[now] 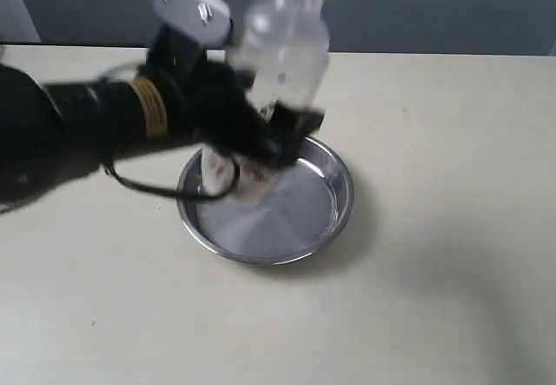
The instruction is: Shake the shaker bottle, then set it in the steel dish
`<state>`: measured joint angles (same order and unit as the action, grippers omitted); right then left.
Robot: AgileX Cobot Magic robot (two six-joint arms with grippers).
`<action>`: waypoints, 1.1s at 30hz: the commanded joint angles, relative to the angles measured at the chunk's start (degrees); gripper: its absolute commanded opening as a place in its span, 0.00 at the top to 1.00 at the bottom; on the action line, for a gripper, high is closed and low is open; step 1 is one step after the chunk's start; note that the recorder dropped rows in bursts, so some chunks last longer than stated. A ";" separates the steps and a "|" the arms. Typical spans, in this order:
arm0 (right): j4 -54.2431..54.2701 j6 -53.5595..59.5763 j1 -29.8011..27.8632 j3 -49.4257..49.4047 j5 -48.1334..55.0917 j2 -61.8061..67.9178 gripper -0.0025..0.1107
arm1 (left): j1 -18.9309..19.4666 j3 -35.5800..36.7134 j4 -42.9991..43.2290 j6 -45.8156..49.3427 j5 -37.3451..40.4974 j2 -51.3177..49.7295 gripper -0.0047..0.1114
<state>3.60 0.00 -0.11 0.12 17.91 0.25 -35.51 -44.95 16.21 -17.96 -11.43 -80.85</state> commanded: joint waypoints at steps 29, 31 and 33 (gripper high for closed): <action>-0.05 0.00 0.11 -0.12 -0.44 -0.25 0.98 | -4.88 -2.74 -2.14 5.45 -10.48 5.36 0.96; -0.05 0.00 0.11 -0.12 -0.44 -0.25 0.98 | -3.87 -1.26 -6.15 6.25 -7.71 4.06 0.96; -0.05 0.00 0.11 -0.12 -0.44 -0.25 0.98 | -2.06 3.03 -9.67 7.00 -4.95 -3.02 0.96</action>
<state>3.60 0.00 -0.11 0.12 17.91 0.25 -39.44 -45.66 10.82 -12.05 -19.23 -78.04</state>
